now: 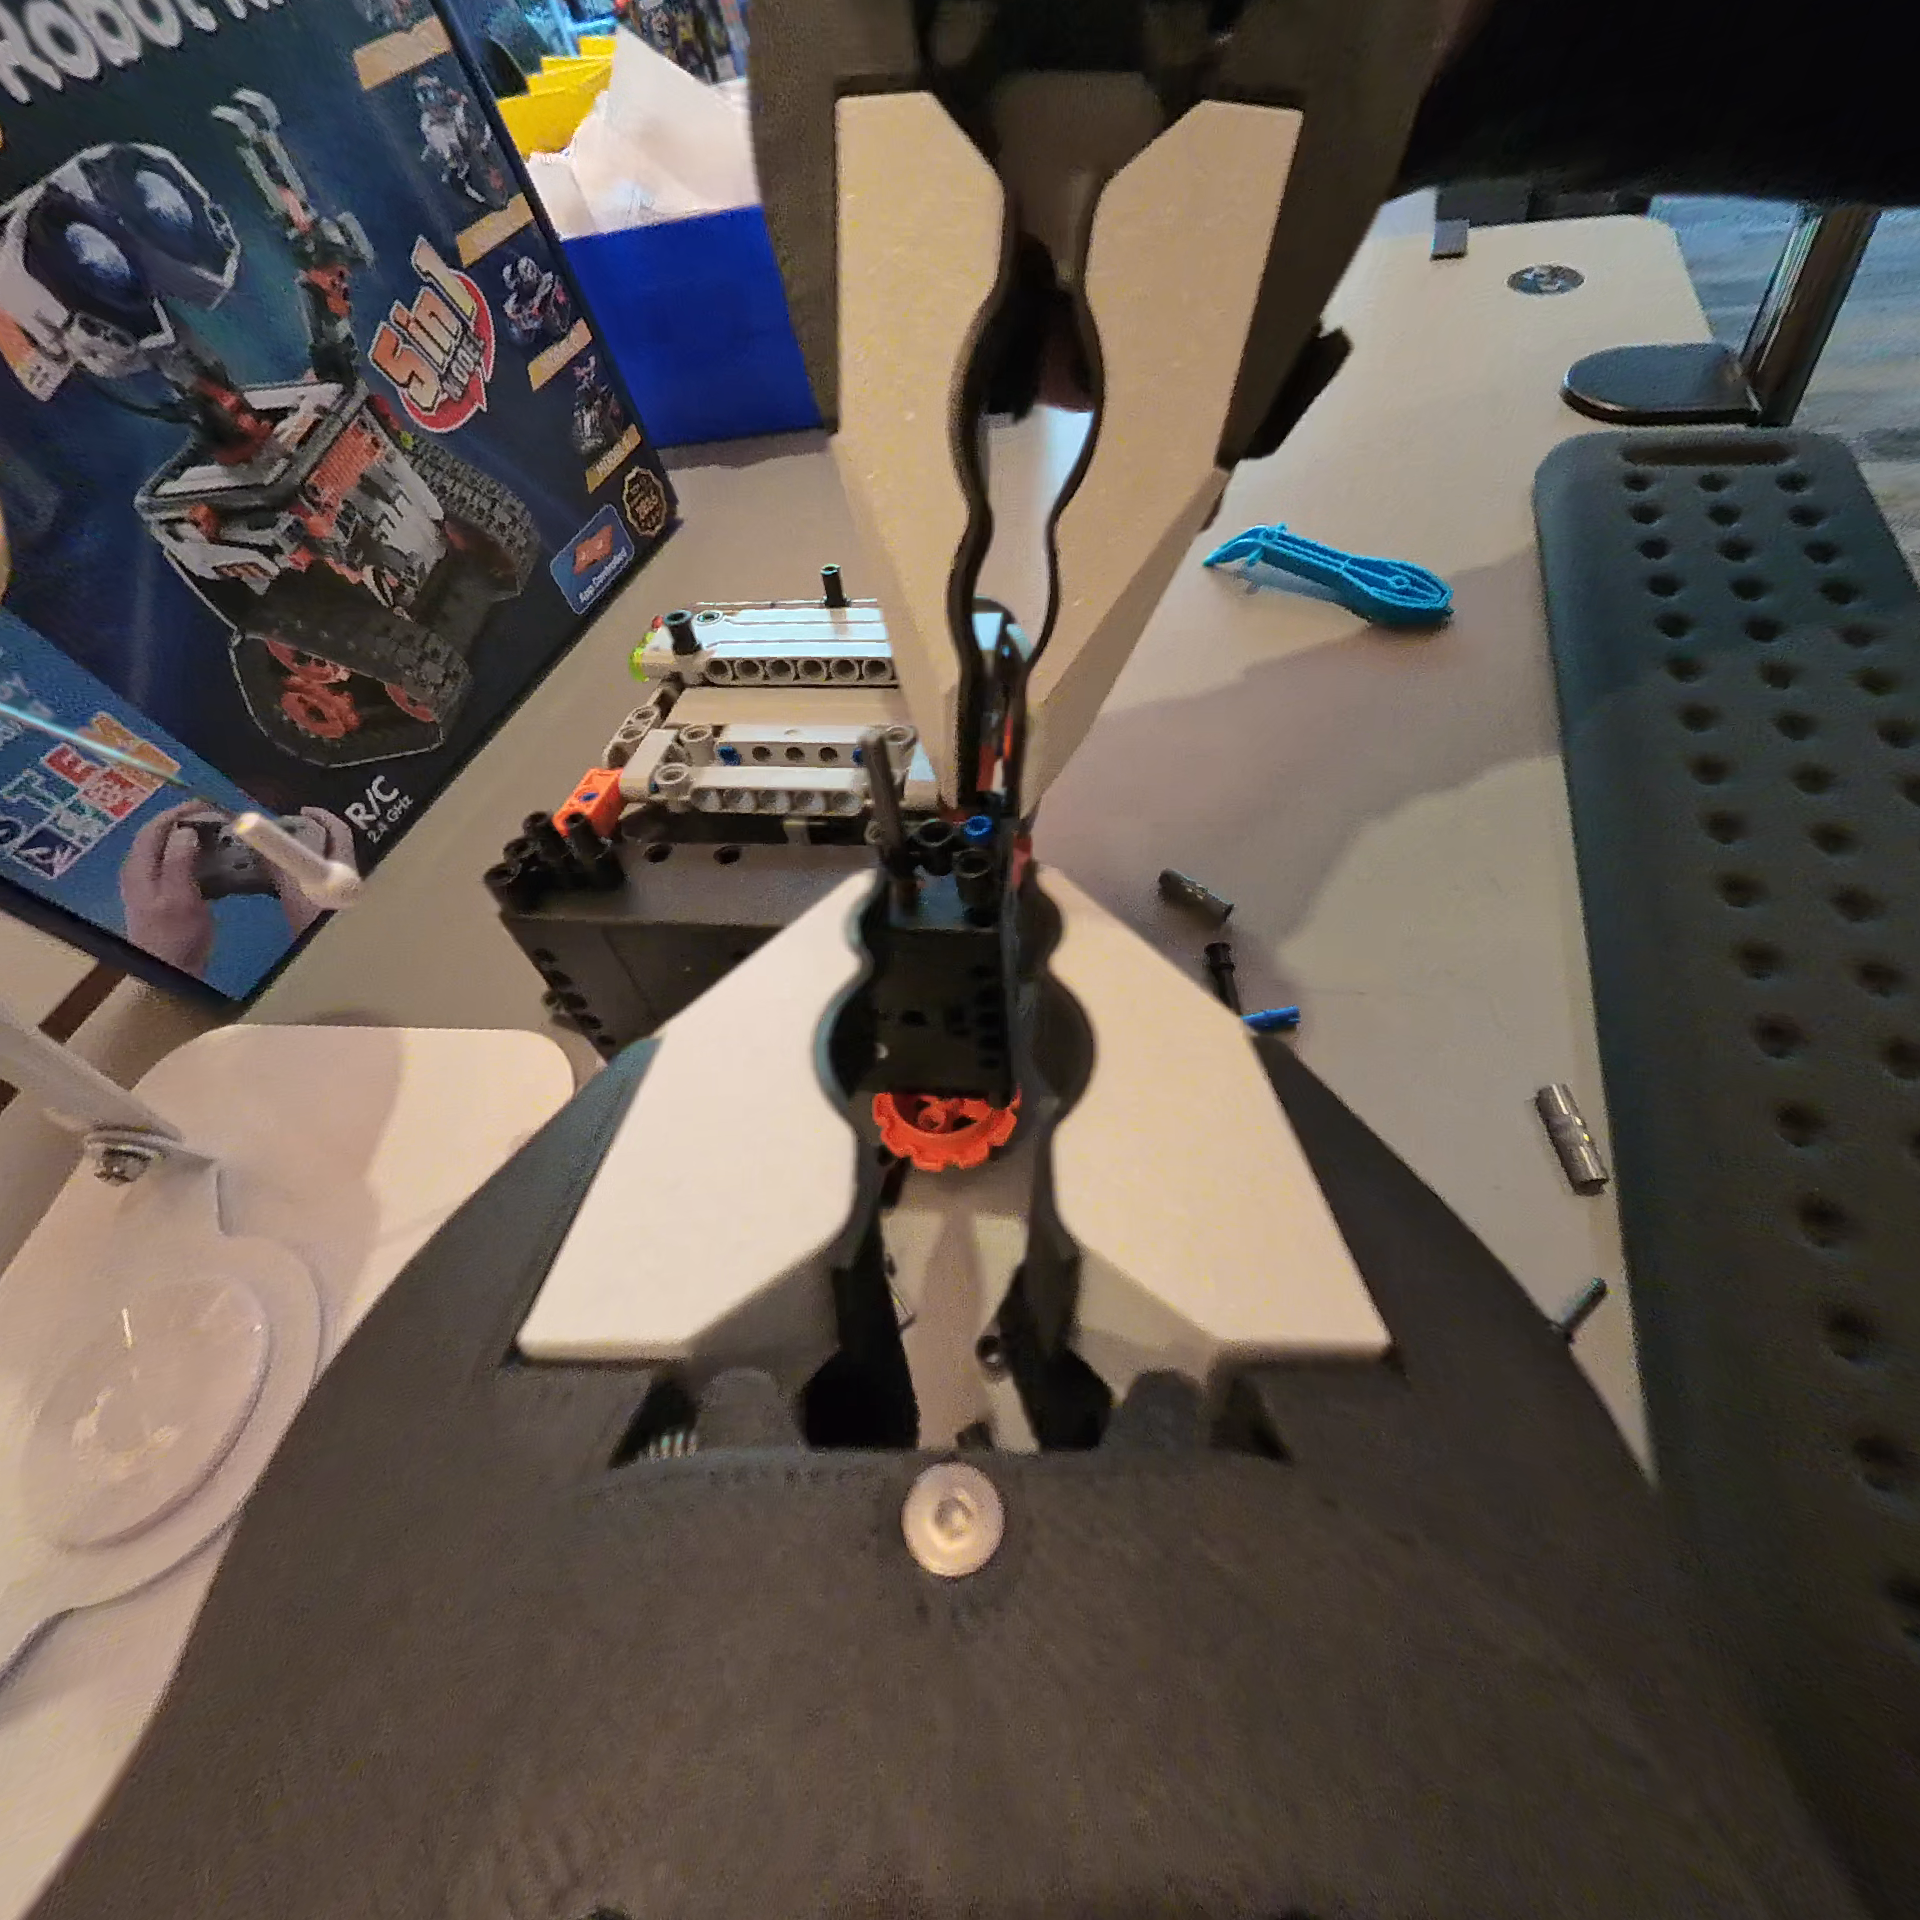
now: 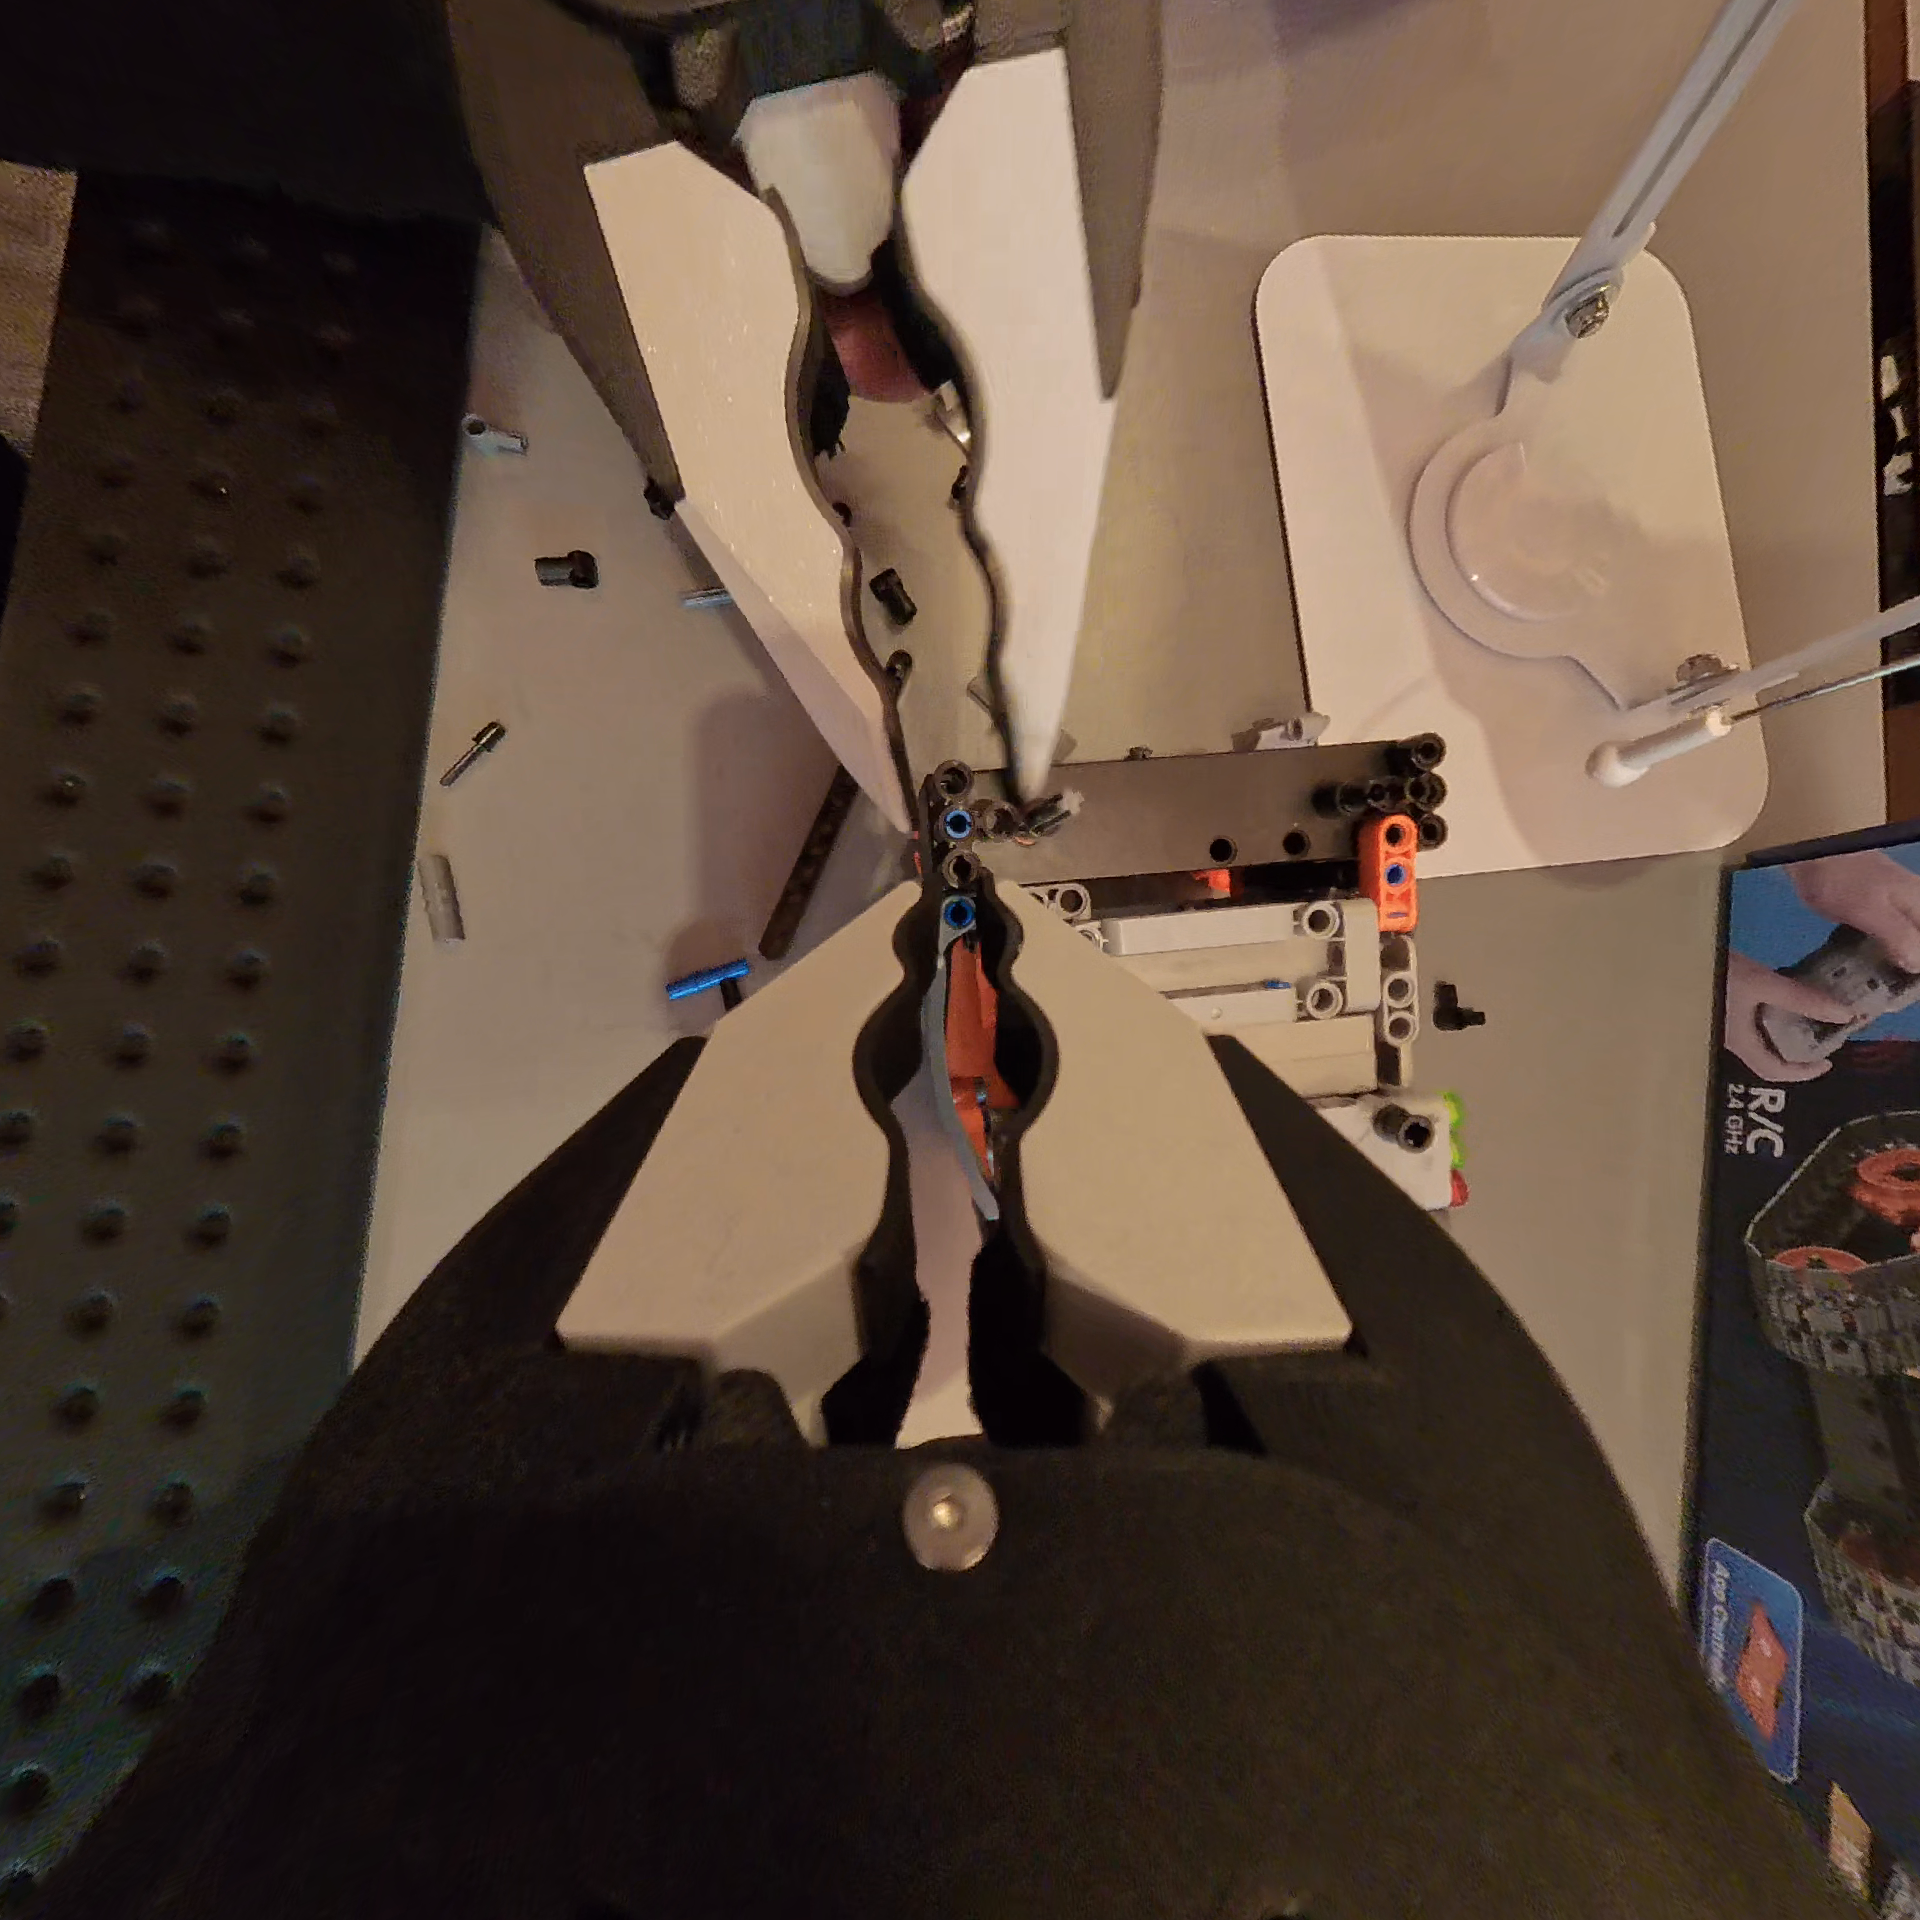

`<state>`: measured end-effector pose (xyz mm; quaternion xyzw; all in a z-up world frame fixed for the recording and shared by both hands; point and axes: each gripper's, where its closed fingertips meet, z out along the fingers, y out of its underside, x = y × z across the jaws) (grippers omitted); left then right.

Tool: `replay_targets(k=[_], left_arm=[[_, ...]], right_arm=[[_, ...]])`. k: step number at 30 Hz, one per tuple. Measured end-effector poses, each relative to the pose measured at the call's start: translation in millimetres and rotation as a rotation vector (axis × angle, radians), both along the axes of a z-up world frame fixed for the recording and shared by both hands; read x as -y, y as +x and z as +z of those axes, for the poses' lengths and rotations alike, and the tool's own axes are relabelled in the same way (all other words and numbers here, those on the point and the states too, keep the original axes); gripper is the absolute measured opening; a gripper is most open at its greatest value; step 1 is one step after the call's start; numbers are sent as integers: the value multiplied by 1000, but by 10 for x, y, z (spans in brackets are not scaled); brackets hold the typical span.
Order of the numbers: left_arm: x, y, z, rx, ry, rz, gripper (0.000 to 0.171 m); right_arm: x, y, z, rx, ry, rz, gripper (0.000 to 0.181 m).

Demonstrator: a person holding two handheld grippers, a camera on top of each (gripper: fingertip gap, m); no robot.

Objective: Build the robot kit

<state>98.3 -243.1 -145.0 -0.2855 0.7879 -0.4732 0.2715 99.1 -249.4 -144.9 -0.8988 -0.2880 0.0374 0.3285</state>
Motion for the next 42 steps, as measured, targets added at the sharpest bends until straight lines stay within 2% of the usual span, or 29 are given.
replay_targets(k=[1,5,16,22,26,30,31,33,38,40,42], left_arm=[[21,-8,-4,4,3,-4,14],[25,-19,23,12,-21,-3,6],[26,-13,9,10,-20,-11,6],[50,0,-127,-24,18,-20,6],[31,32,5,13,-35,-9,6],[81,16,38,3,-67,-22,6],[63,15,34,-3,-80,-18,13],[-50,32,33,7,-67,21,43],[-65,95,-122,-23,-16,67,59],[-104,118,-195,-49,-12,95,81],[-222,169,-84,17,3,146,96]], right_arm=[[-7,-1,-6,3,0,2,4],[2,10,3,-2,-6,-2,3],[-15,-10,2,-28,-9,-5,4],[14,1,-135,25,-59,7,3],[-9,38,-3,2,-14,-10,3],[36,38,27,-16,-43,8,3],[39,37,19,-21,-44,8,3],[39,41,14,-18,-40,4,3],[34,50,15,-45,-23,-12,4],[48,58,16,-48,-21,-21,4],[59,78,36,-51,-1,-39,5]])
